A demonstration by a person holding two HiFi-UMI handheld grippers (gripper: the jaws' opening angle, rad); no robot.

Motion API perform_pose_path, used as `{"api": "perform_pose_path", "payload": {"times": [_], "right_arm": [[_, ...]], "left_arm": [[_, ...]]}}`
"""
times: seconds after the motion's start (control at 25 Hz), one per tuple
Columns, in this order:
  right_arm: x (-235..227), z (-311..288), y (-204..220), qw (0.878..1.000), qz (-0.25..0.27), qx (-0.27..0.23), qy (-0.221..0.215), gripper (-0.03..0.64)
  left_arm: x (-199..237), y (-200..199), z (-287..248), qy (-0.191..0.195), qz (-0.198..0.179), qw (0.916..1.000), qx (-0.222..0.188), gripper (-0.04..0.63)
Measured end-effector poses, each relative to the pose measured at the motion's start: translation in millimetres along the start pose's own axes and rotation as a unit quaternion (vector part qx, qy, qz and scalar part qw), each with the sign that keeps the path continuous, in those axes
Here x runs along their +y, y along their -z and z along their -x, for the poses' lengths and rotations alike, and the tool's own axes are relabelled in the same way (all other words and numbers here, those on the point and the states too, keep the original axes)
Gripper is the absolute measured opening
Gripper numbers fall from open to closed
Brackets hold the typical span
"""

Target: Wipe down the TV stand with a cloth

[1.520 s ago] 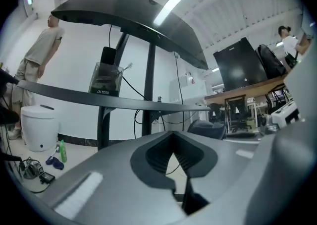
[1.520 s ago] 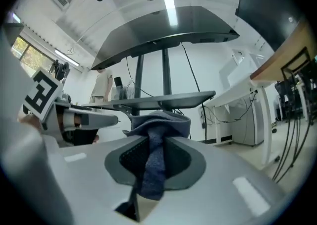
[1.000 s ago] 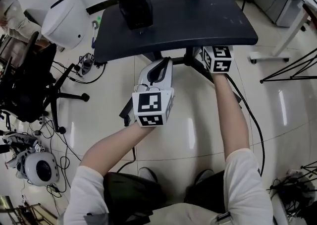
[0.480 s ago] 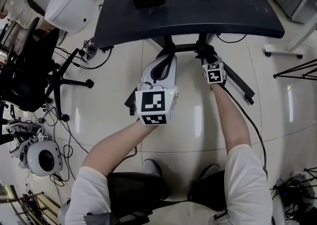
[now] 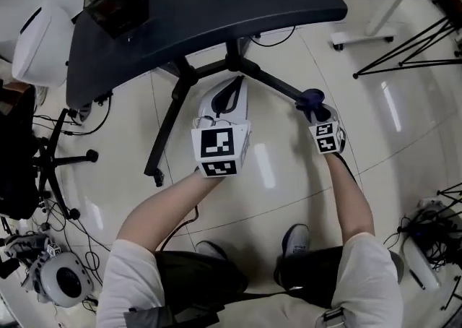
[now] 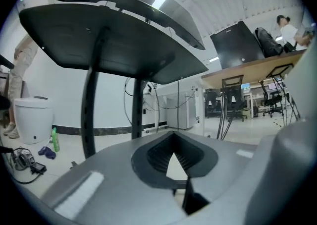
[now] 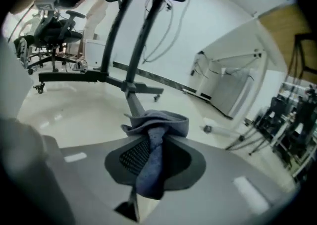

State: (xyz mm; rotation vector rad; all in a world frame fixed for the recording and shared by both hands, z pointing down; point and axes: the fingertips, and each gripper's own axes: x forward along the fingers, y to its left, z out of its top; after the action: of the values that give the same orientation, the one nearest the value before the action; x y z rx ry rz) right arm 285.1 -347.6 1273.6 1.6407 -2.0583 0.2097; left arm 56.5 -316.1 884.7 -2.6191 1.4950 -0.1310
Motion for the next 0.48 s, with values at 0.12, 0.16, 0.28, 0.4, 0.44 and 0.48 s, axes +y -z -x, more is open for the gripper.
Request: {"api": "perform_pose_path", "payload": {"times": [0.12, 0.16, 0.28, 0.4, 0.44, 0.48], "right_arm": [[-60, 57, 44, 0.997, -0.048, 0.037, 0.053, 0.072], [-67, 69, 30, 0.996, -0.061, 0.025, 0.060, 0.072], [-68, 121, -92, 0.988, -0.077, -0.110, 0.073, 0.072], [-40, 247, -286, 0.951, -0.066, -0.292, 0.081, 0.072], [-27, 299, -344, 0.935, -0.062, -0.342, 0.076, 0.072], [-13, 351, -396, 0.915, -0.054, -0.395, 0.066, 0.072]], "left_arm": [[-41, -9, -20, 0.048, 0.005, 0.9988, -0.007, 0.164], [-48, -16, -24, 0.057, 0.007, 0.9983, -0.007, 0.165], [-77, -46, -20, 0.078, 0.002, 0.9963, -0.037, 0.167], [-96, -108, 21, 0.095, 0.005, 0.9930, -0.070, 0.167], [-99, -127, 40, 0.101, 0.009, 0.9928, -0.064, 0.167], [-99, -145, 58, 0.104, 0.011, 0.9927, -0.059, 0.166]]}}
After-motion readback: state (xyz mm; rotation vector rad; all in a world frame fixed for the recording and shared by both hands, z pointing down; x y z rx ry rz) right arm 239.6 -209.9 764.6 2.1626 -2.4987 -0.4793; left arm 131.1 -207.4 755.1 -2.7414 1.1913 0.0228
